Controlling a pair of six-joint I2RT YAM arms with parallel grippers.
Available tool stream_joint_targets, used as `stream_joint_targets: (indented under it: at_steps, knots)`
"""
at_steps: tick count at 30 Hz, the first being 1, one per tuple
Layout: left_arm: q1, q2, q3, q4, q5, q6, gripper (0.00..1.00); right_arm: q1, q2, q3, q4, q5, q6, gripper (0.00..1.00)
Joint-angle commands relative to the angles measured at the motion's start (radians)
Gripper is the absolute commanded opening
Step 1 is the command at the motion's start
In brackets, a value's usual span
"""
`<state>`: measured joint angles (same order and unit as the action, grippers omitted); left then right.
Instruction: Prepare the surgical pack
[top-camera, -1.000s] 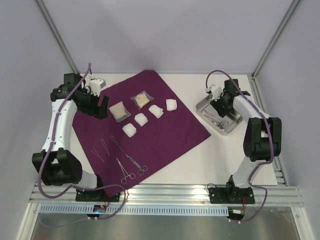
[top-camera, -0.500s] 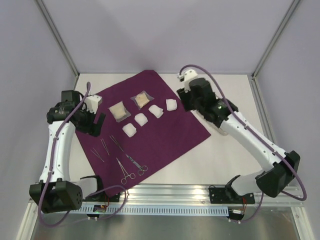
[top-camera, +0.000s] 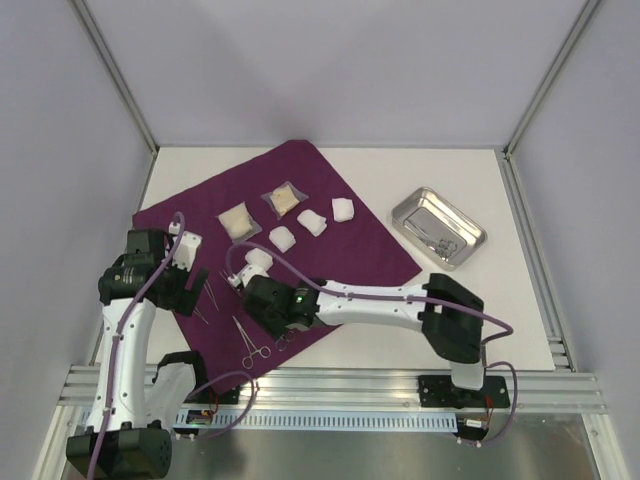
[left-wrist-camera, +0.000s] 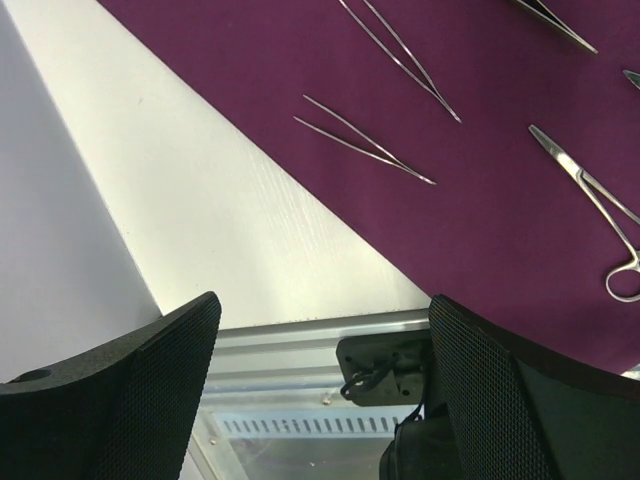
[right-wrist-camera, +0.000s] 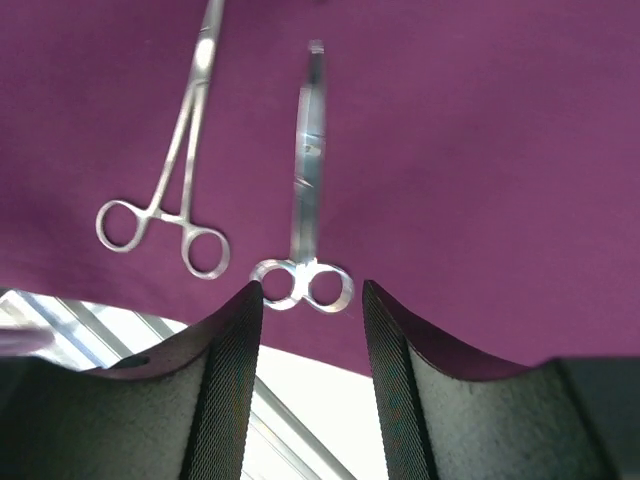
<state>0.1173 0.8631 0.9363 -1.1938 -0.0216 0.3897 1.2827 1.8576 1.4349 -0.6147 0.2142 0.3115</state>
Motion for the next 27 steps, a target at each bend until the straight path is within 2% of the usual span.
stream_joint_targets:
  at_steps: [1, 8, 14, 21, 27]
  knots:
    - [-0.004, -0.047, -0.027, 0.011, -0.018, -0.012, 0.94, 0.013, 0.092, 0.119, 0.01, -0.052, 0.051, 0.46]
    - [-0.004, -0.05, -0.048, 0.046, 0.009, -0.003, 0.94, 0.009, 0.224, 0.211, -0.068, -0.022, 0.035, 0.43]
    - [-0.004, -0.047, -0.016, 0.049, 0.017, 0.005, 0.94, -0.008, 0.287, 0.213, -0.08, -0.093, 0.038, 0.36]
    - [-0.004, -0.052, -0.005, 0.043, 0.017, 0.009, 0.94, -0.011, 0.313, 0.15, -0.063, -0.131, 0.06, 0.35]
    - [-0.004, -0.052, -0.008, 0.045, 0.054, 0.003, 0.94, -0.019, 0.304, 0.119, -0.069, -0.141, 0.058, 0.27]
